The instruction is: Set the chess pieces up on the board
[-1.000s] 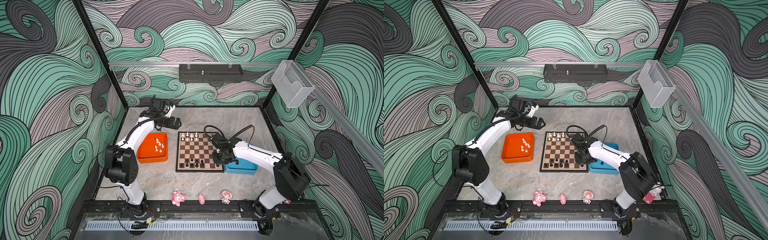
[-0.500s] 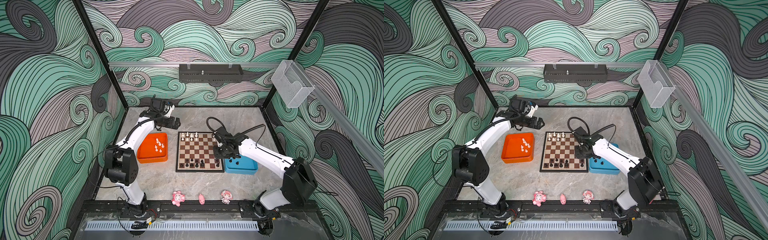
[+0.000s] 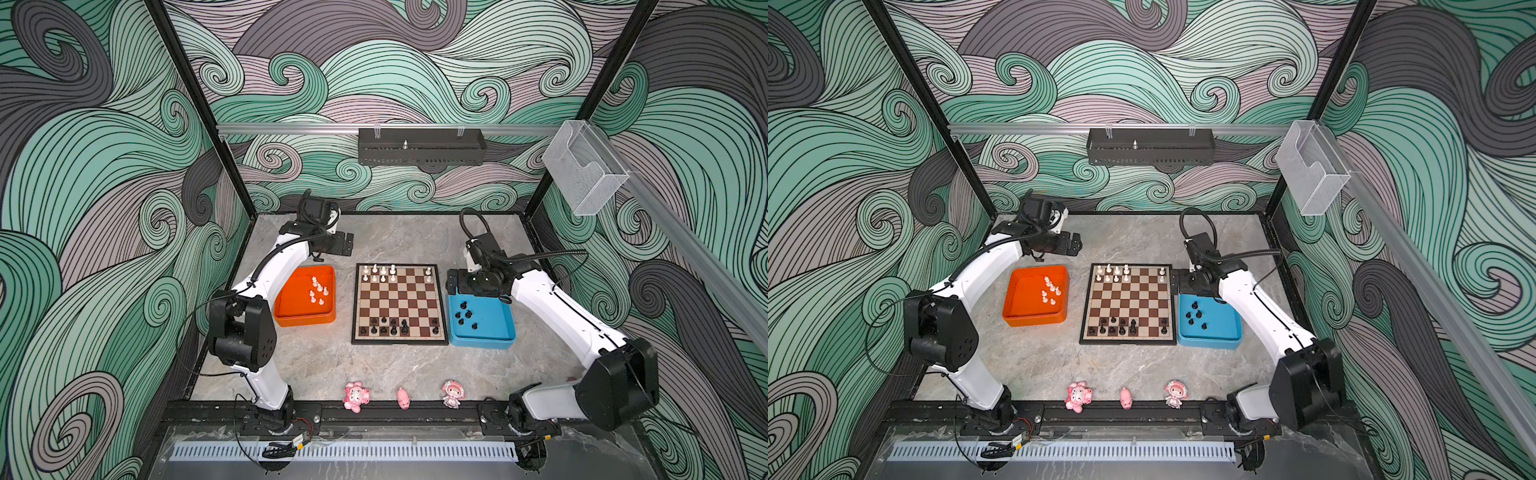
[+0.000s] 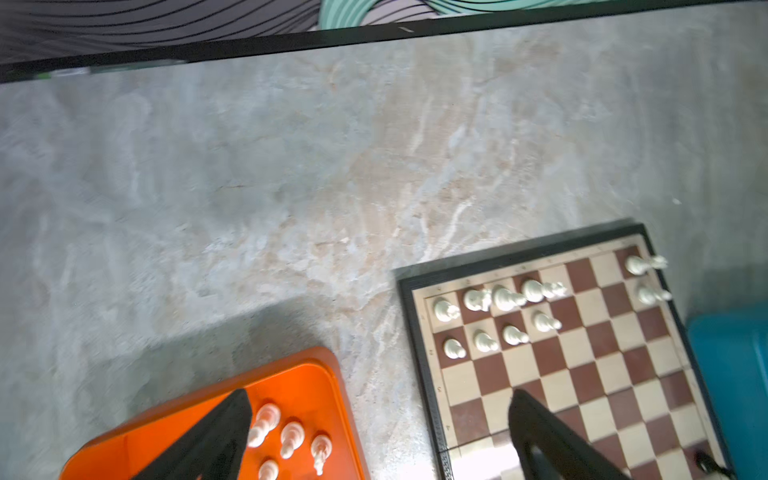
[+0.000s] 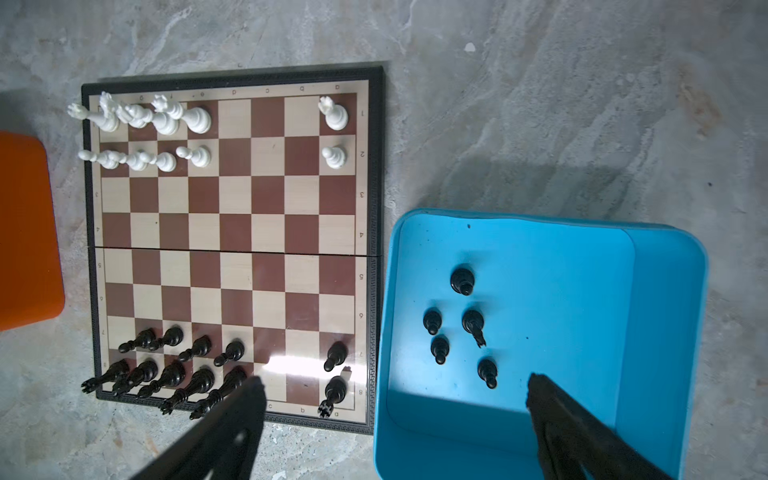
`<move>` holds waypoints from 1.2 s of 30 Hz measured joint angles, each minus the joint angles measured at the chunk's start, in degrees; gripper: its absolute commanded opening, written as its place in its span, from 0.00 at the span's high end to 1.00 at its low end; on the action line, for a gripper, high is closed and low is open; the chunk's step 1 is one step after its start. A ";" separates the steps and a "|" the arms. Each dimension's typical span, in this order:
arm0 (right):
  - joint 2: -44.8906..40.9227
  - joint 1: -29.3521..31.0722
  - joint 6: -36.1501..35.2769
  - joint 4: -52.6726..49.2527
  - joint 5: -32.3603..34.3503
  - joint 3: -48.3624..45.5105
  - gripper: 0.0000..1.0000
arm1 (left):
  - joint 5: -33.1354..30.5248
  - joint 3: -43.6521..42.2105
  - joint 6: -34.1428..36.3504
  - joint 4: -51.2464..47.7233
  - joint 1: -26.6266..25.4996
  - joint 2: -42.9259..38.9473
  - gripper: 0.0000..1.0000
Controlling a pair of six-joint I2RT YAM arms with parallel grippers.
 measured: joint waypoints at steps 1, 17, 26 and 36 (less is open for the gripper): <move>-0.74 -0.44 -0.68 0.20 0.20 0.02 0.01 | -2.14 0.00 -1.88 -0.63 0.11 -0.07 0.01; 0.24 -1.86 -6.36 8.28 -7.04 0.07 0.07 | -4.81 -1.84 -16.85 -9.03 11.19 -1.05 0.20; 0.61 -2.91 -7.34 9.81 -10.73 -1.46 0.10 | -0.55 -0.98 -17.18 -10.51 11.17 9.29 0.23; 1.36 -5.11 -7.39 9.94 -13.03 -2.14 0.12 | -0.52 -1.07 -17.22 -11.39 11.15 9.77 0.32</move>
